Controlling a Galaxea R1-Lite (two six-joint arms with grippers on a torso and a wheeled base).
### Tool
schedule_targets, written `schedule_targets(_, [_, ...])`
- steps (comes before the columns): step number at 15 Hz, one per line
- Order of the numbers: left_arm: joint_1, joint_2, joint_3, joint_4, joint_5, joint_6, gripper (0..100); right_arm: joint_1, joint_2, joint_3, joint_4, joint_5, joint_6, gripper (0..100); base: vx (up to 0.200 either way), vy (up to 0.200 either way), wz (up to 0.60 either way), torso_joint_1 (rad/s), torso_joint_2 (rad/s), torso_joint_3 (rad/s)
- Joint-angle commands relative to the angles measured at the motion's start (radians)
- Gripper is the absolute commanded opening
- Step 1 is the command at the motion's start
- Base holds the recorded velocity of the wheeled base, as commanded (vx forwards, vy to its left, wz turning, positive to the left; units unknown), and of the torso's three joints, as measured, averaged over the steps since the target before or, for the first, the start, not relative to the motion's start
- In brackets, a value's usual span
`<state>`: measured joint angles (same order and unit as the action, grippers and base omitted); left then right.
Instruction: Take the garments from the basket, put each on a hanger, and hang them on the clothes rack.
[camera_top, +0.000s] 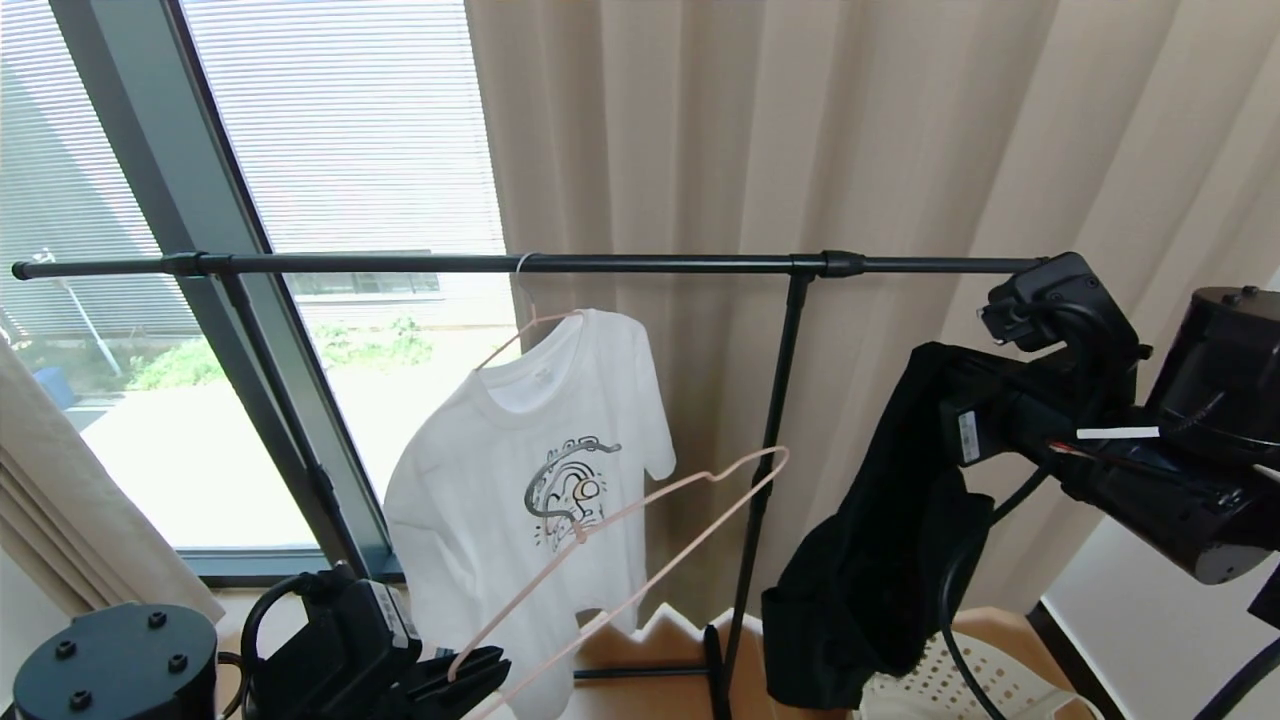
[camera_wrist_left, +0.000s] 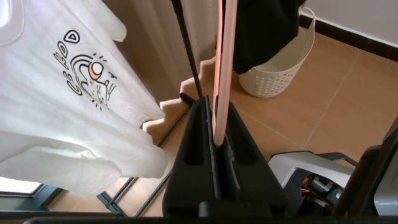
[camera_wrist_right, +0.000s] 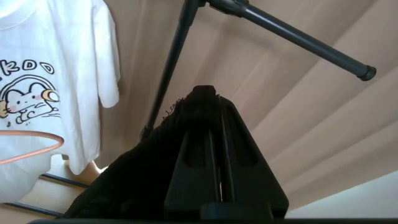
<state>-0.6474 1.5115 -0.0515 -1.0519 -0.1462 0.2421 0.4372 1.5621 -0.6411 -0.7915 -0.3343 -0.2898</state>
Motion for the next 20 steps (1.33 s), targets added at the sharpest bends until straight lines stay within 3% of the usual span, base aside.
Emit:
schedule_targets(1, [0.0,0.007,-0.005,0.0,-0.003,0.0,0,-0.011,0.053,-0.028,0.0,-0.026,-0.009,0,0.0,0.0,0.0,0.0,0.0,0.0])
schedule_targets(4, [0.002,0.009,-0.018,0.0,-0.061,-0.003,0,-0.028,0.099,-0.077,-0.002,-0.043,-0.037,0,0.0,0.0,0.0,0.0,0.0,0.0])
schedule_targets(8, [-0.014,0.053,-0.011,0.0,-0.07,-0.006,0,-0.015,0.124,-0.086,-0.002,-0.054,-0.037,0,0.0,0.0,0.0,0.0,0.0,0.0])
schedule_targets(16, [-0.034,0.058,-0.01,-0.008,-0.066,-0.007,0,0.112,0.127,-0.061,-0.003,-0.178,-0.035,0,0.0,0.0,0.0,0.0,0.0,0.0])
schedule_targets(20, [-0.035,0.061,-0.047,-0.008,-0.059,-0.063,0,0.186,0.127,-0.06,-0.003,-0.261,-0.035,0,0.0,0.0,0.0,0.0,0.0,0.0])
